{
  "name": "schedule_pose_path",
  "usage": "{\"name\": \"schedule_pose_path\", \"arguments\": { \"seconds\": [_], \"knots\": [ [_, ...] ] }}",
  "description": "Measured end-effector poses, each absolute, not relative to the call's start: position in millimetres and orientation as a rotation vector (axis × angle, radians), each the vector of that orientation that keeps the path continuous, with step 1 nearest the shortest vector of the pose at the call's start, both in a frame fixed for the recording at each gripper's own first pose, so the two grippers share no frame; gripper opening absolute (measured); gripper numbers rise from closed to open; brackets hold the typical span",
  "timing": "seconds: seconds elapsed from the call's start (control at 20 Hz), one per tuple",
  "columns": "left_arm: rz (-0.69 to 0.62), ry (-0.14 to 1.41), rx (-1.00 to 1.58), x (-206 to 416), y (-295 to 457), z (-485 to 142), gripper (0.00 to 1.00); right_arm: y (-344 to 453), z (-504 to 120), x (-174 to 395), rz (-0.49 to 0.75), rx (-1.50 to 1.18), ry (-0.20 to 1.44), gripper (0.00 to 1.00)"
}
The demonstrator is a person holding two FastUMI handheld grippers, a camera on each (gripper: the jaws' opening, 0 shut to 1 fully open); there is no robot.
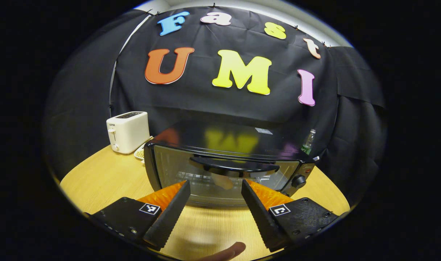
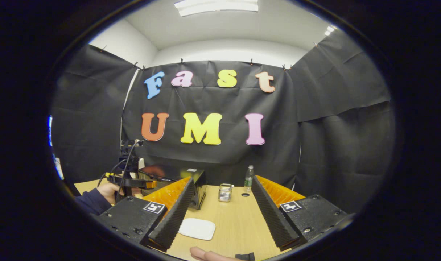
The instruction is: Open the electric oven with the left hand, put the food in, and close the electric oven.
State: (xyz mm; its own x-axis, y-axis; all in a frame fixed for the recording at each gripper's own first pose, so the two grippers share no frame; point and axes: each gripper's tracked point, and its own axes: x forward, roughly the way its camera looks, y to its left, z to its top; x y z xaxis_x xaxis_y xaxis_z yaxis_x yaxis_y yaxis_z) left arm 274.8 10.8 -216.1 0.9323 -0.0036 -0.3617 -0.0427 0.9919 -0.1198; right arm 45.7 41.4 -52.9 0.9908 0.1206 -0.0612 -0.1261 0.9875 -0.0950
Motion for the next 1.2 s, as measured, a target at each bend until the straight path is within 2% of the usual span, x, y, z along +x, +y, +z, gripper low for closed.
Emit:
{"name": "schedule_pose_path", "arguments": {
  "seconds": [0.4, 0.55, 0.75, 0.95, 1.2],
  "knots": [
    [-0.04, 0.235, -0.108, 206, -9, -148, 0.94, 40, -45, 36, 0.111, -0.083, 0.035, 0.96],
    [-0.036, 0.188, -0.049, 183, -11, -118, 0.94, 34, -27, 29, 0.071, -0.065, -0.023, 0.96],
    [-0.016, 0.139, -0.007, 147, -18, -81, 0.94, 41, -25, 22, 0.083, -0.066, -0.039, 0.96],
    [-0.029, 0.022, 0.016, 104, -32, -36, 0.94, 35, -23, 19, 0.068, -0.031, -0.046, 0.96],
    [-0.03, -0.016, 0.013, 53, -34, -20, 0.94, 31, -23, 9, 0.06, -0.018, -0.047, 0.96]
  ]
}}
